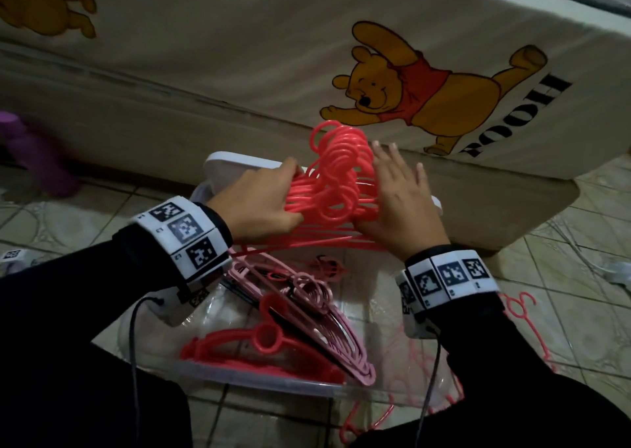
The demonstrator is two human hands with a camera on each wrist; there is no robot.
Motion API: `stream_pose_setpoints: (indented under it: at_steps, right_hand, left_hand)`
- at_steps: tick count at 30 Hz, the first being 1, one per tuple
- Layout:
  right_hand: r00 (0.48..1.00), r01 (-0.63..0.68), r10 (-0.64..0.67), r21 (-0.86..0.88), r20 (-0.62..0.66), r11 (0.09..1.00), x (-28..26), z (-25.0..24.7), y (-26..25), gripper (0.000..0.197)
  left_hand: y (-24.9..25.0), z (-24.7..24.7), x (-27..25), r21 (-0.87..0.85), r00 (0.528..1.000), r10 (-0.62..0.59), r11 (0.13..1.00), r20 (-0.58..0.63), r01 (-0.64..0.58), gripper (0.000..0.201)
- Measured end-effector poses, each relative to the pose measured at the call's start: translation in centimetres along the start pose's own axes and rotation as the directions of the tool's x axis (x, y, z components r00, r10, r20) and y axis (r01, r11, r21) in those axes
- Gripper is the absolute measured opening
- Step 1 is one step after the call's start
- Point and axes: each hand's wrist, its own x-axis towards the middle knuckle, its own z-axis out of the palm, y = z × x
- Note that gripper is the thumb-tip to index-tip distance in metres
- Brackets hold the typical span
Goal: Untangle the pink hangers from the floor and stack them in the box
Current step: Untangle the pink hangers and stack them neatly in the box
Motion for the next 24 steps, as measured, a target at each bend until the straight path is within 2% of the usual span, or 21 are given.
stream_pose_setpoints:
  at_steps: [2,6,8,10,11,14,16,21,24]
  right_hand:
    - [0.999,0.004,-0.004,0.009,0.042,1.0,0.1,0.2,0.1,0.085]
    - [0.996,0.088,-0.087,0.0,0.025,0.996,-0.1,0.5,-0.1,0.038]
    - [0.995,0.083,-0.087,0.064,0.049,0.994,-0.1,0.7,-0.2,0.037]
    - [0.994,0.051,-0.063,0.142,0.084,0.988,-0.2,0.8,-0.3,0.046]
    - [0.995,0.045,-0.056,0.128,0.085,0.991,-0.2,1.0,-0.4,0.045]
    - [0.998,0.057,-0.056,-0.019,0.036,0.998,-0.3,1.5,-0.4,0.02]
    - [0.998,0.056,-0.053,-0.08,0.043,0.995,-0.3,1.6,-0.4,0.014]
    - [0.994,0.09,-0.086,-0.064,0.071,0.994,-0.4,2.0,-2.0,0.013]
    - [0.993,0.073,-0.07,-0.02,0.095,0.997,-0.4,2.6,-3.0,0.014]
  left_hand:
    - [-0.2,0.0,0.0,-0.028,1.0,-0.006,1.0,0.026,0.006,0.035]
    - [-0.6,-0.1,0.1,-0.021,0.997,-0.044,0.999,0.058,0.045,0.03]
    - [-0.8,-0.2,0.1,-0.019,0.996,-0.067,0.997,0.059,0.068,0.029]
    - [-0.8,-0.1,0.1,-0.027,0.994,-0.086,0.996,0.064,0.088,0.029]
    - [-0.7,0.0,0.0,-0.022,0.993,-0.094,0.995,0.078,0.096,0.027]
    - [-0.5,0.2,0.2,-0.041,0.976,-0.102,0.993,0.192,0.111,0.02]
    - [-0.5,0.1,0.3,-0.043,0.963,-0.085,0.994,0.255,0.099,0.018]
    - [-0.5,1.0,0.1,0.257,0.976,-0.049,0.966,0.211,-0.007,0.021]
    - [-0.5,1.9,0.0,0.269,0.975,-0.064,0.963,0.214,0.004,0.015]
